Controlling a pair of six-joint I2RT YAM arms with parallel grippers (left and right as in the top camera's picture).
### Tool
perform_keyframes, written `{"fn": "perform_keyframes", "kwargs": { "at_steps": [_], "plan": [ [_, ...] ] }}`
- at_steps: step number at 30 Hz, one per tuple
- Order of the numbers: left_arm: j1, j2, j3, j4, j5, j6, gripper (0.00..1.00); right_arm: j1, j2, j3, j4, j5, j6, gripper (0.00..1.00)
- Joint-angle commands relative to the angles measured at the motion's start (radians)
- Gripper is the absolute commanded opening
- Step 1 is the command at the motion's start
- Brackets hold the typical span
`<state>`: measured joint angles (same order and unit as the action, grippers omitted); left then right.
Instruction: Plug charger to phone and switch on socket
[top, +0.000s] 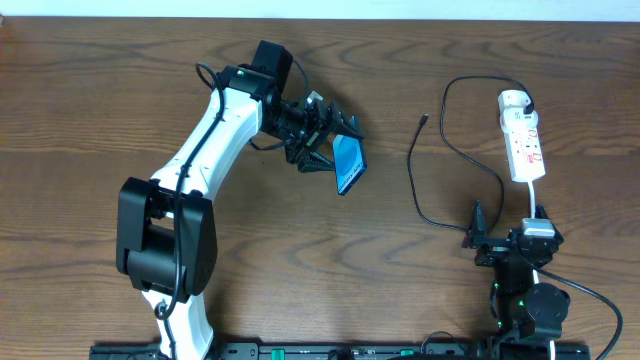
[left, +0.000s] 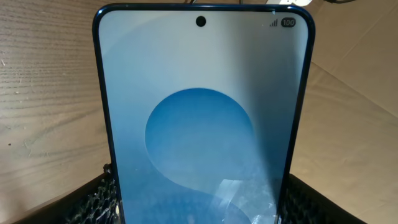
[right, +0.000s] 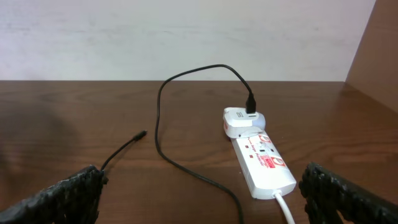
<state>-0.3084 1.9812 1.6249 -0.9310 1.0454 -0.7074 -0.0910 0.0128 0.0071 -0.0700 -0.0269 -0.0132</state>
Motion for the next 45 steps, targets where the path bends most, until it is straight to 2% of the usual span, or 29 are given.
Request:
{"fn": "perform_keyframes", "kwargs": {
  "at_steps": [1, 36, 40, 41, 45],
  "plan": [
    [0.004, -0.029, -0.002, 0.001, 0.048, -0.009, 0.71, 0.007, -0.002, -0.002, -0.004, -0.002, -0.011, 0.99],
    [0.004, -0.029, -0.002, 0.027, 0.08, -0.009, 0.71, 0.007, -0.002, -0.002, -0.002, -0.01, -0.008, 0.99],
    [0.005, -0.029, -0.002, 0.028, 0.08, -0.009, 0.71, 0.007, -0.002, -0.002, 0.0, -0.047, 0.16, 0.99],
    [0.005, -0.029, -0.002, 0.032, 0.08, -0.01, 0.71, 0.007, -0.002, -0.002, 0.0, -0.061, 0.341, 0.99],
    [0.004, -0.029, -0.002, 0.051, 0.08, -0.013, 0.71, 0.007, -0.002, -0.002, 0.001, -0.063, 0.741, 0.99]
  ]
}}
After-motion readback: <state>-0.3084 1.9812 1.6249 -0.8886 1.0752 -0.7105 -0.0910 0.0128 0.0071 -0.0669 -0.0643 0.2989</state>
